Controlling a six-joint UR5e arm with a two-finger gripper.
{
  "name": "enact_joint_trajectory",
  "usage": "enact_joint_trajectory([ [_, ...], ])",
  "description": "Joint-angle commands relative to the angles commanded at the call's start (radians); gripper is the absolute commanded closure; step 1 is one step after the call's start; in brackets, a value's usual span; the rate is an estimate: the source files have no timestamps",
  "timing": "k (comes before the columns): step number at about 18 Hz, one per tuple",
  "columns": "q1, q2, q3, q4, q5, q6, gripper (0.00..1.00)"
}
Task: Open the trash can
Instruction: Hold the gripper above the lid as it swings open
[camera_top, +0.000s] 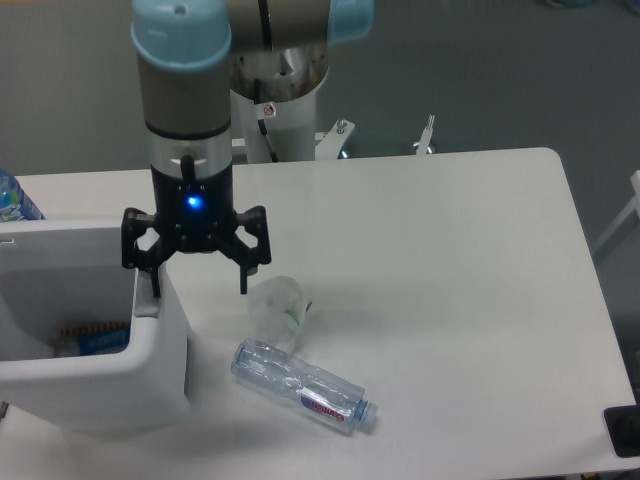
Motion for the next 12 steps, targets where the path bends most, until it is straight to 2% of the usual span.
enact_joint_trajectory([
  [2,0.051,0.009,0.012,-0.009,0.046,0.132,0.0],
  [7,0.097,0.021,0.011,-0.018,0.236,0.373,0.0],
  [10,0.112,0.025,0.002,-0.021,0.321,0.434,0.0],
  [12,0.128,0.025,0.0,-0.038,0.325,0.467,0.0],
])
